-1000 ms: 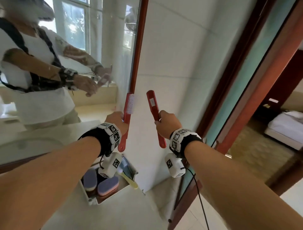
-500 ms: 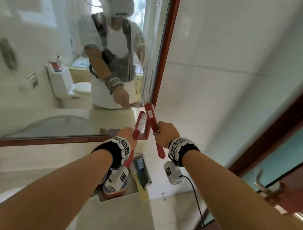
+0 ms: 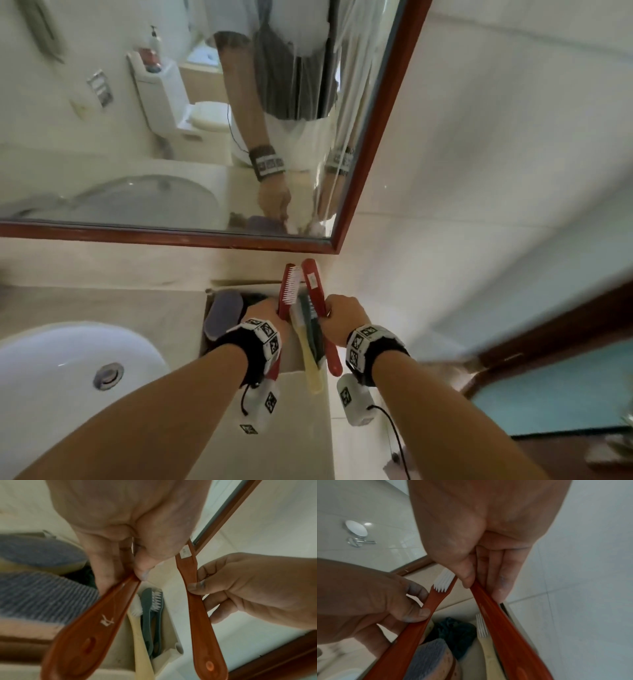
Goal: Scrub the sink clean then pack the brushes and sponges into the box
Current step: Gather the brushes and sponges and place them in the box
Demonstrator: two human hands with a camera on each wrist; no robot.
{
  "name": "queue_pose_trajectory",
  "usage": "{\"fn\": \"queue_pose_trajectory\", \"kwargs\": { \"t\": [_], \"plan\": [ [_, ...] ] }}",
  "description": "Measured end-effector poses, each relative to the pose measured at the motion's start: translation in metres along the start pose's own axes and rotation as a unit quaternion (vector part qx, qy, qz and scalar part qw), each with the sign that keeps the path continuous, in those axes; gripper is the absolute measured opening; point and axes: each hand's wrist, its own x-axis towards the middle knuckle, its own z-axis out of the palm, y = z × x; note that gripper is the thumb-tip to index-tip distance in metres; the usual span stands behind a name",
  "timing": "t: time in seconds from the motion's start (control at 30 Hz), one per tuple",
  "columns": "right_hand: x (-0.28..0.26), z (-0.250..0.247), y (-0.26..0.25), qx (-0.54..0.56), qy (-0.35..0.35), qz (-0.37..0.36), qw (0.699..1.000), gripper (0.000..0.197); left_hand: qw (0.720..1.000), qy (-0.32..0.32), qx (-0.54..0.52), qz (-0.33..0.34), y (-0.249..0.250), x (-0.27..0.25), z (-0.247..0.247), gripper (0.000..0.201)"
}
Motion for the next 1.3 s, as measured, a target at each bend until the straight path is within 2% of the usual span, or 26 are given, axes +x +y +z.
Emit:
{"fn": "queue_pose_trajectory", "kwargs": {
  "t": [0.1,0.2,0.43,0.7,0.8,0.9,0.97,1.1,1.3],
  "plan": [
    [0.014,0.019,0.007,0.012,-0.028,0.029,0.999,0.019,0.999,-0.004,-0.011,-0.035,-0.008,0.015,0.017,0.008],
    [0.021,0.033,0.01,0.013,-0.04,0.049,0.998,0.018,0.999,-0.006,-0.015,-0.048,-0.011,0.024,0.027,0.011],
    [0.035,0.058,0.006,0.004,-0.049,0.063,0.997,0.028,0.995,-0.024,-0.048,-0.08,-0.011,0.038,0.039,0.014],
    [0.042,0.054,0.003,-0.011,-0.094,0.067,0.993,0.014,0.998,-0.015,0.021,-0.062,-0.001,0.04,0.045,0.015],
    [0.046,0.054,-0.001,-0.022,-0.097,0.054,0.994,0.003,0.998,-0.009,0.029,-0.054,-0.003,0.042,0.046,0.012],
    [0.05,0.057,0.0,-0.011,-0.103,0.05,0.993,0.014,0.998,-0.011,0.051,-0.043,-0.003,0.047,0.048,0.019],
    [0.053,0.06,0.002,-0.01,-0.113,0.044,0.993,0.012,0.997,-0.025,0.06,-0.034,-0.004,0.051,0.051,0.021],
    [0.058,0.065,0.006,0.006,-0.112,0.043,0.993,0.013,0.997,-0.042,0.065,-0.025,-0.007,0.059,0.053,0.011],
    [0.061,0.069,0.01,0.025,-0.11,0.048,0.992,0.01,0.995,-0.012,0.1,0.004,-0.005,0.064,0.051,0.016]
  ]
}}
